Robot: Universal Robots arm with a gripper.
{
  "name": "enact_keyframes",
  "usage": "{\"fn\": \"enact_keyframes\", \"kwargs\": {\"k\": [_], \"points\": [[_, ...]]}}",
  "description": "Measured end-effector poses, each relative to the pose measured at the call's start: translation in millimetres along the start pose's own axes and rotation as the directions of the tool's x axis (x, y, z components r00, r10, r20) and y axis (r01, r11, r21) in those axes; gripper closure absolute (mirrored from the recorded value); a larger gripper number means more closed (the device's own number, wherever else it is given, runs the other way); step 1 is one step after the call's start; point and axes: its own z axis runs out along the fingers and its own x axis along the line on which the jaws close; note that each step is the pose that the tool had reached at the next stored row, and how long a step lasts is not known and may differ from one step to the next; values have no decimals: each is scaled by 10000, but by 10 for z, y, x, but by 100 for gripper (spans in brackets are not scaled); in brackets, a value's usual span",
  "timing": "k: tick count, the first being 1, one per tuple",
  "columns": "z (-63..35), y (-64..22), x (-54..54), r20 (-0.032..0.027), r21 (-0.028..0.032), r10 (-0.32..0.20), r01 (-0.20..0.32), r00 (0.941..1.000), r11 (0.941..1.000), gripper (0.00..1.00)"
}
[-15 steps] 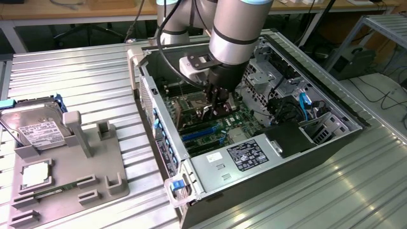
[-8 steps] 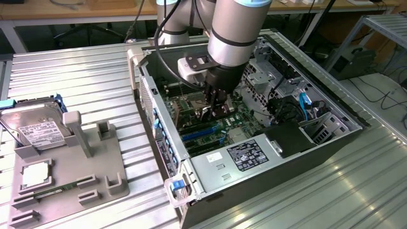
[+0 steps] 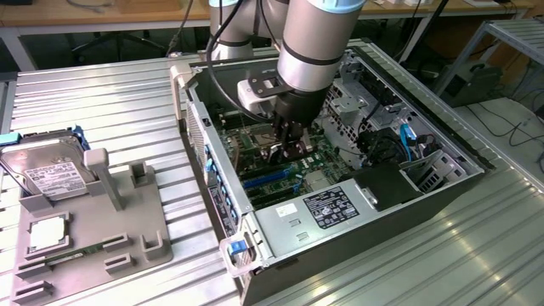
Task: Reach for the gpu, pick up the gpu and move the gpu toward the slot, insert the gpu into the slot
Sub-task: 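Insert the gpu into the slot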
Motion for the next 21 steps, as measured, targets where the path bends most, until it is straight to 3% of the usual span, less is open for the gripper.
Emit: {"fn": "enact_keyframes", "kwargs": {"k": [21], "points": [[128,66,27,-1,-6,4,-4,10000,10000,73]]}}
